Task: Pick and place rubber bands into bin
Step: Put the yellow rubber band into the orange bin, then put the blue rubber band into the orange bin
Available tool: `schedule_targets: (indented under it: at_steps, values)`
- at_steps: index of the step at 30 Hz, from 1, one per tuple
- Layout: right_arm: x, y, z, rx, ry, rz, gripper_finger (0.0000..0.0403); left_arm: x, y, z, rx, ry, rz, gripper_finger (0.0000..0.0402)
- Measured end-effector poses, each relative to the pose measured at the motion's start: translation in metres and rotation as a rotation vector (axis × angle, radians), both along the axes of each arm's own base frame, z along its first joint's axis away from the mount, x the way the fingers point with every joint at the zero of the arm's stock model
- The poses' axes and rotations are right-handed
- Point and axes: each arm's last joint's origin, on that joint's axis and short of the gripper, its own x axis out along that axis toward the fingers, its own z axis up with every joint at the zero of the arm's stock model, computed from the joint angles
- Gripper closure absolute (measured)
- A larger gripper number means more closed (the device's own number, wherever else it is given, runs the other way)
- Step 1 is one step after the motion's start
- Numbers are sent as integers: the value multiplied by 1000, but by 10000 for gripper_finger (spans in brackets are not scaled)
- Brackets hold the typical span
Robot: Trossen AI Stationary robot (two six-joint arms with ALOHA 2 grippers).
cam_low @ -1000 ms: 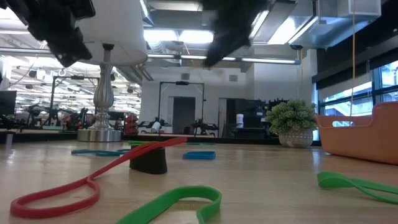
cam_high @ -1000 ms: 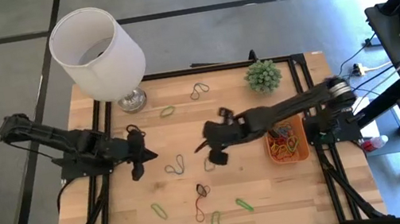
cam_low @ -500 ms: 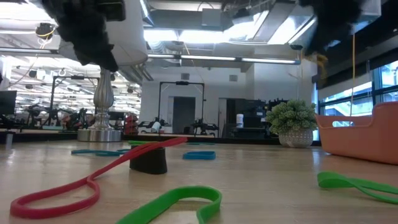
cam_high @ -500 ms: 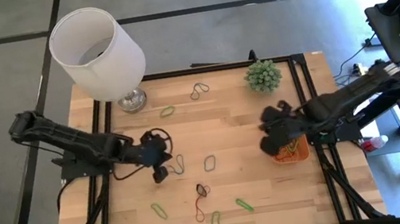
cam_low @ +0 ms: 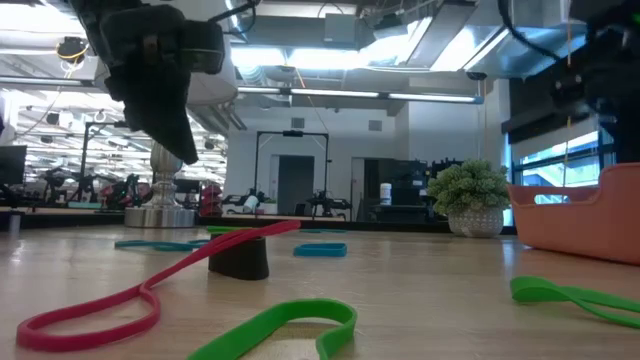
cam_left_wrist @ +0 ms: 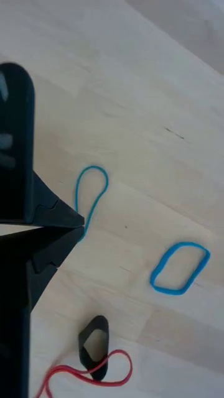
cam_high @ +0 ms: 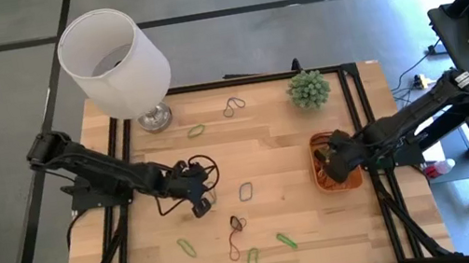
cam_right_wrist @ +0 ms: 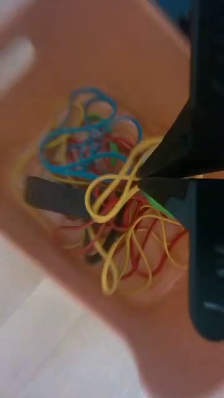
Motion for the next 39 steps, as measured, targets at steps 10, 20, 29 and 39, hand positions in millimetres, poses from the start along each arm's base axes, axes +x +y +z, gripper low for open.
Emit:
schedule_targets:
  at_steps: [10,20,29,39]
  values:
    - [-1,0,-21,32,-15,14,331,2,-1,-3,-20,0,30,398]
    - [-7,-2,11,28,-44,63,224,2,0,-3,-29,1,47,398]
    - [-7,-10,75,-182,-334,136,213,1,0,-6,3,35,-1,391]
    - [-2,-10,88,-264,-421,182,218,8,-14,-31,71,141,-251,300]
